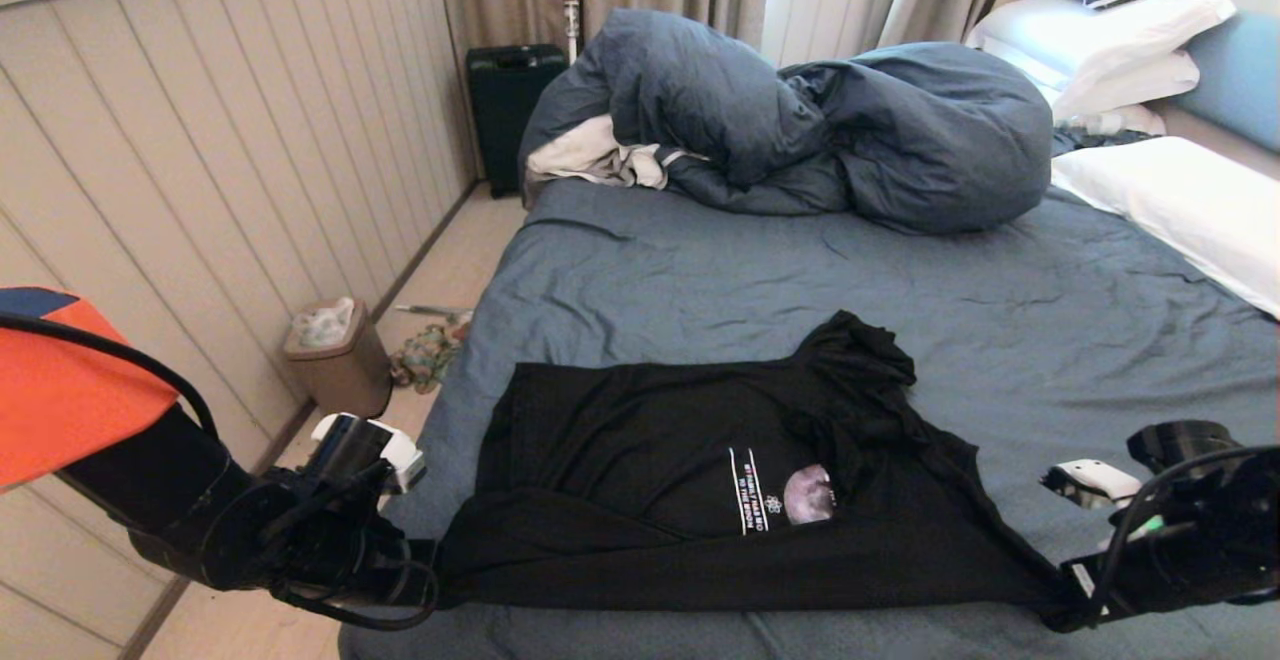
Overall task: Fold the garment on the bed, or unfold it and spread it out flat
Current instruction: Fold the black T-shirt
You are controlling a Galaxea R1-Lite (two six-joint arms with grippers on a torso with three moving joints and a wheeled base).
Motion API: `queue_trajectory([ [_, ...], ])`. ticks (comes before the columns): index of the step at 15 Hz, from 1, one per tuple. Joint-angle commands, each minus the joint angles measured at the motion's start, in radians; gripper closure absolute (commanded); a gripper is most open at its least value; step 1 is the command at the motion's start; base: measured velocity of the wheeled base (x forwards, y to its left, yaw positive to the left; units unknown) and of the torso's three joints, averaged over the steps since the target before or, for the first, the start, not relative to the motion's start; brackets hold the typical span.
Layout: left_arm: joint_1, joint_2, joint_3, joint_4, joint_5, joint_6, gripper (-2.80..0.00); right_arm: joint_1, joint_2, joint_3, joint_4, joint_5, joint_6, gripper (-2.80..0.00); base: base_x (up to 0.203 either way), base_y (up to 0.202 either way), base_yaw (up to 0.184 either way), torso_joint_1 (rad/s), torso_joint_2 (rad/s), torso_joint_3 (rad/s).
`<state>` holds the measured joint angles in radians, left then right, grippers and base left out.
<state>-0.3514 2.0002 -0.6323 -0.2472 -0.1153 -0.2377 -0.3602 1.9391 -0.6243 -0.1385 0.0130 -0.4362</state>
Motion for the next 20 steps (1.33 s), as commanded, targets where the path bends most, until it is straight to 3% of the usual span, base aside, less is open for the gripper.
queue_trajectory([
  [1,-0.024,-0.002,0.026,-0.035,0.002,-0.001,-2.80,0.001,0.003,0.001,-0.001,0.002,-0.004,-2.80,0.000,0.000,0.000,0.000,0.00,0.000],
  [7,-0.038,-0.178,0.063,-0.056,0.003,-0.002,-2.80,-0.018,-0.070,-0.010,0.001,0.023,0.006,-2.80,0.000,0.000,0.000,0.000,0.00,0.000],
  [11,-0.008,-0.319,0.034,-0.050,-0.003,-0.008,-2.80,-0.020,-0.129,-0.059,-0.001,0.120,0.110,-2.80,0.000,0.000,0.000,0.000,0.00,0.000],
  [12,0.017,-0.323,-0.001,-0.047,-0.003,-0.009,0.00,-0.018,-0.131,-0.099,-0.005,0.125,0.166,-0.88,0.000,0.000,0.000,0.000,0.00,0.000],
  [13,0.038,-0.321,-0.048,-0.037,-0.003,-0.010,0.00,-0.017,-0.132,-0.150,-0.008,0.128,0.224,0.00,0.000,0.000,0.000,0.000,0.00,0.000],
  [17,0.066,-0.254,-0.297,0.056,-0.013,-0.028,0.00,0.028,-0.100,-0.390,-0.005,0.127,0.491,0.00,0.000,0.000,0.000,0.000,0.00,0.000],
  [20,0.072,-0.085,-0.545,0.139,-0.008,-0.035,0.00,0.113,0.016,-0.513,-0.002,0.080,0.601,0.00,0.000,0.000,0.000,0.000,0.00,0.000],
])
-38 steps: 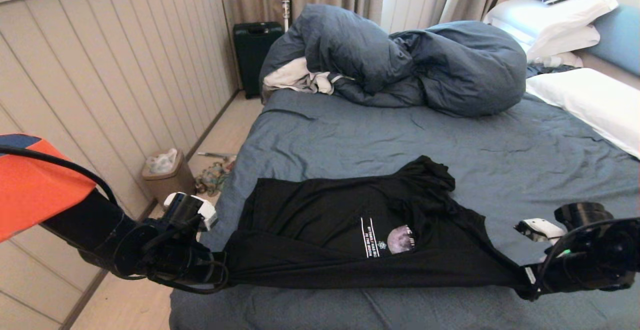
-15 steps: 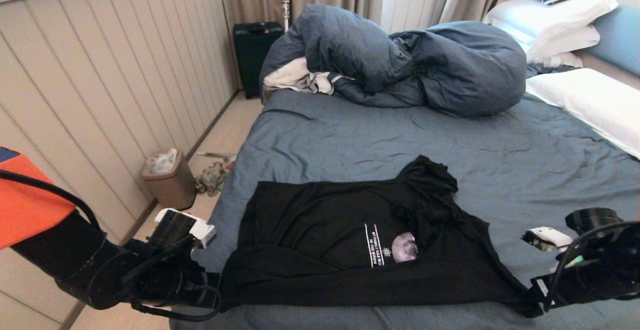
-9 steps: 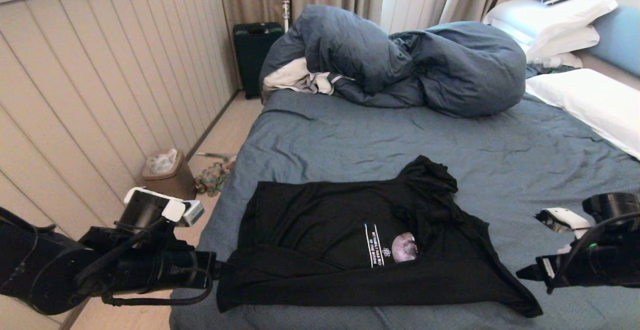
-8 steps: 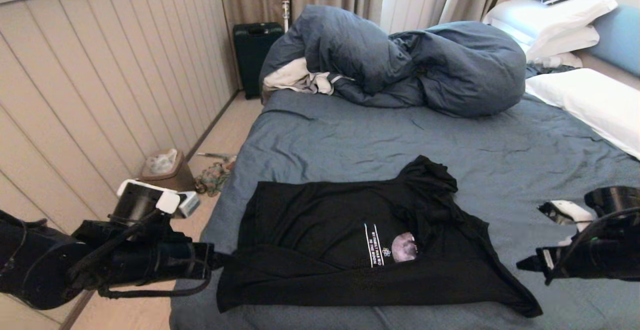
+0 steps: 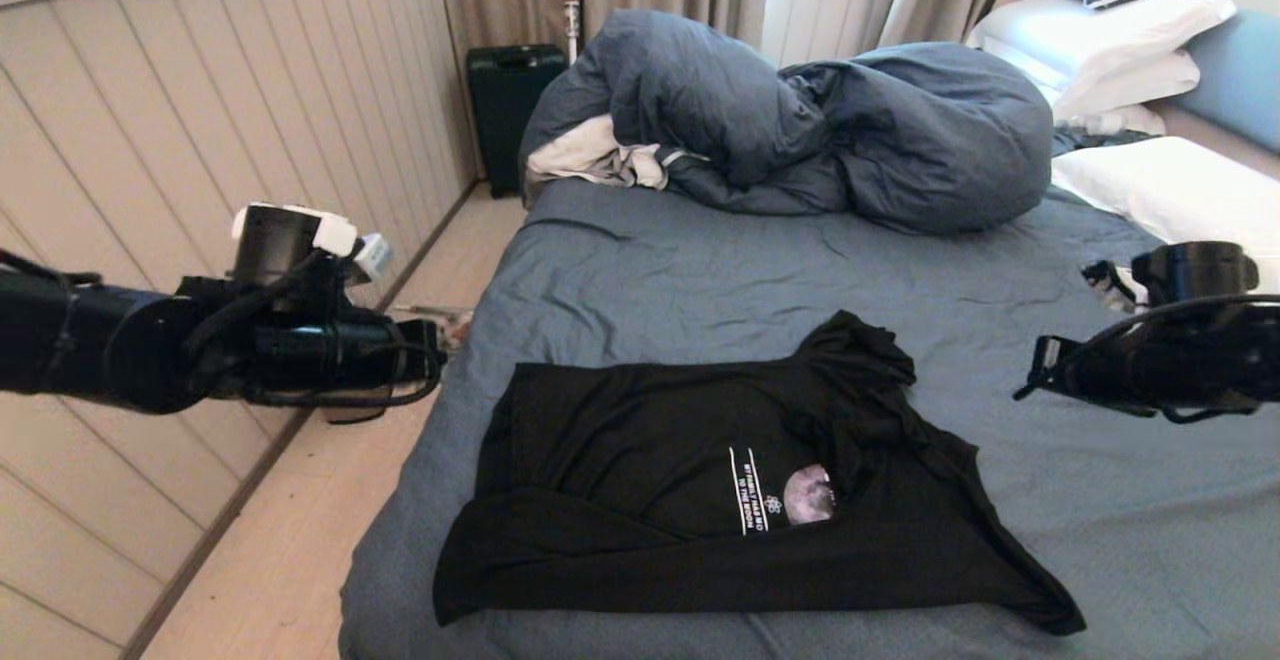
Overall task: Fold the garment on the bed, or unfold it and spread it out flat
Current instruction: Fold the black T-shirt
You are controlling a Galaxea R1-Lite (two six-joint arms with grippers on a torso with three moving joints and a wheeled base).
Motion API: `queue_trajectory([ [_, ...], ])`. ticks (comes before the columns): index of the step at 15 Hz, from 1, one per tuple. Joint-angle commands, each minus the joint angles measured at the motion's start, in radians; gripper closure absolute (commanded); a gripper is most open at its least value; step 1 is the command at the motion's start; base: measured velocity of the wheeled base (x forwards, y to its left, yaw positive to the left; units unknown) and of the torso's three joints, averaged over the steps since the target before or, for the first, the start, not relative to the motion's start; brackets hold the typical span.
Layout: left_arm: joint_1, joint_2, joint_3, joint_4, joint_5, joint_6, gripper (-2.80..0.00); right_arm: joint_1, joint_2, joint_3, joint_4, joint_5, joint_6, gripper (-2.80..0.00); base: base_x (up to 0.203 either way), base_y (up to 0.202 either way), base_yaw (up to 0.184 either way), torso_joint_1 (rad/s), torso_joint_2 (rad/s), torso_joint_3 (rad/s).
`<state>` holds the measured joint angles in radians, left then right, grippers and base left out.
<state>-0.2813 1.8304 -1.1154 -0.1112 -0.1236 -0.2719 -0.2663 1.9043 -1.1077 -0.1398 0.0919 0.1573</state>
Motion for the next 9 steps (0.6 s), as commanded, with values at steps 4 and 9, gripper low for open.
queue_trajectory([
  [4,0.019,0.365,-0.385,0.040,0.002,-0.035,0.00,0.101,0.113,-0.032,-0.072,-0.111,0.150,0.00,0.000,0.000,0.000,0.000,0.00,0.000],
  [9,0.021,0.658,-0.747,0.105,0.009,-0.020,0.00,0.104,0.111,0.046,-0.144,-0.112,0.145,0.00,0.000,0.000,0.000,0.000,0.00,0.000],
])
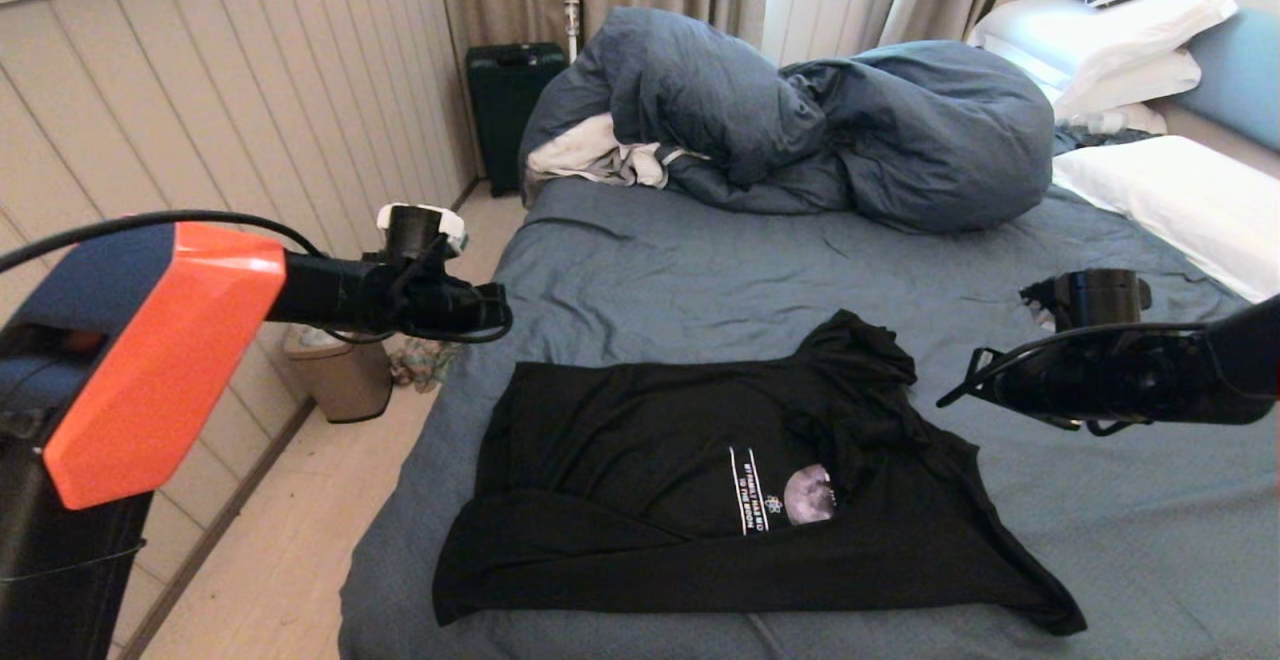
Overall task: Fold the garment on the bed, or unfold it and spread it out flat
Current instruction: Fold the black T-shirt
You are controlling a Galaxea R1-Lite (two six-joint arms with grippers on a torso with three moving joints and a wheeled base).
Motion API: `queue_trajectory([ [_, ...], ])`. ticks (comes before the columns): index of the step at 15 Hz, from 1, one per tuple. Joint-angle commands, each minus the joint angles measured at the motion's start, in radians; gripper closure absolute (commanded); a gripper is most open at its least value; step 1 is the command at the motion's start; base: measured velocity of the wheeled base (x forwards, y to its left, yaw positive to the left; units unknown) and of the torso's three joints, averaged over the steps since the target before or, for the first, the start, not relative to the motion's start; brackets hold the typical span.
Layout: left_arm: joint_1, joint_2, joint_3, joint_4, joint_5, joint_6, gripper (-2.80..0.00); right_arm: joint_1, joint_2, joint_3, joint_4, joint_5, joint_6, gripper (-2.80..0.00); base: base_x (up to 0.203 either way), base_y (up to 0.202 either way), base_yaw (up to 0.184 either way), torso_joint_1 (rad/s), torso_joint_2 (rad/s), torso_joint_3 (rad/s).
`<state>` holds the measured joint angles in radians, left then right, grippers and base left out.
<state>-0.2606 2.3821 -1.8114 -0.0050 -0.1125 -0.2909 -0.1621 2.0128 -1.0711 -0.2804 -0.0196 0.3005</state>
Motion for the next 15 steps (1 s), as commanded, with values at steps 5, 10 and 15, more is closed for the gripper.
queue_trajectory([
  [5,0.000,0.209,-0.117,0.008,0.033,0.047,-2.80,-0.004,0.007,0.033,-0.019,0.000,-0.013,0.00,0.000,0.000,0.000,0.000,0.00,0.000],
  [10,-0.035,0.250,-0.123,-0.006,0.031,0.059,-2.80,-0.005,0.020,0.052,-0.023,0.000,-0.018,0.00,0.000,0.000,0.000,0.000,0.00,0.000],
  [15,-0.061,0.268,-0.123,-0.026,0.034,0.059,-2.80,-0.005,0.022,0.075,-0.055,0.000,-0.023,0.00,0.000,0.000,0.000,0.000,0.00,0.000],
])
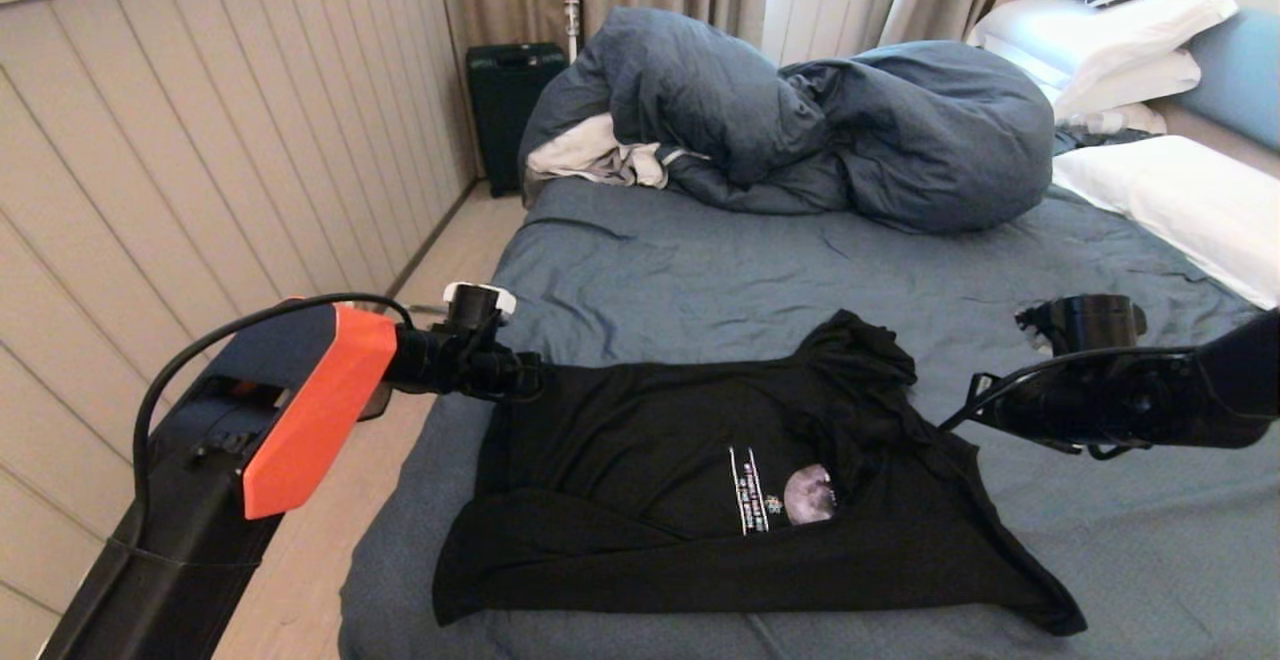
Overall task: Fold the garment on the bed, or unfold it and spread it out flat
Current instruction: Fold the black T-shirt
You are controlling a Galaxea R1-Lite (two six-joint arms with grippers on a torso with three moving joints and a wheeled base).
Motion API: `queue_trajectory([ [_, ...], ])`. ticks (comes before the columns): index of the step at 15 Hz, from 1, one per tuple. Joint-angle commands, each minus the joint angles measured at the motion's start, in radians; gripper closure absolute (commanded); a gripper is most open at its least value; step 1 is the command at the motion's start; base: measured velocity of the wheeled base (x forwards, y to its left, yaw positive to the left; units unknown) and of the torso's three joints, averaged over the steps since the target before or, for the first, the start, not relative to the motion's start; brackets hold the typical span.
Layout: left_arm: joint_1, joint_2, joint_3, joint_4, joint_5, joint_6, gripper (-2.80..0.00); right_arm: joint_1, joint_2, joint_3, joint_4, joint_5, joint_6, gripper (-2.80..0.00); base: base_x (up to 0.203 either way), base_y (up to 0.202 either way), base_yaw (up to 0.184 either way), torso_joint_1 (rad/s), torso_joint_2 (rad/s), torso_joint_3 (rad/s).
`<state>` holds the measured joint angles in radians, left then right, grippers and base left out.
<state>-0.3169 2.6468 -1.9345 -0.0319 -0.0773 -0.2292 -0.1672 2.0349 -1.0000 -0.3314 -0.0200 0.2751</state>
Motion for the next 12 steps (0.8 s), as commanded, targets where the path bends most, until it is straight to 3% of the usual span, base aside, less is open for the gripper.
queue_trajectory([
  [1,-0.007,0.002,0.002,0.003,0.001,-0.002,0.00,0.000,0.000,0.021,-0.039,0.000,0.000,0.00,0.000,0.000,0.000,0.000,0.00,0.000],
  [8,-0.008,0.010,0.000,-0.049,0.030,-0.007,0.00,0.003,0.056,0.043,-0.188,-0.010,-0.025,0.00,0.000,0.000,0.000,0.000,0.00,0.000],
  [10,-0.008,0.005,0.000,-0.048,0.033,-0.010,0.00,0.002,0.103,-0.004,-0.232,-0.026,-0.021,0.00,0.000,0.000,0.000,0.000,0.00,0.000],
  [12,-0.008,0.004,0.003,-0.044,0.036,-0.014,0.00,0.010,0.171,-0.105,-0.232,-0.100,-0.023,0.00,0.000,0.000,0.000,0.000,0.00,0.000],
])
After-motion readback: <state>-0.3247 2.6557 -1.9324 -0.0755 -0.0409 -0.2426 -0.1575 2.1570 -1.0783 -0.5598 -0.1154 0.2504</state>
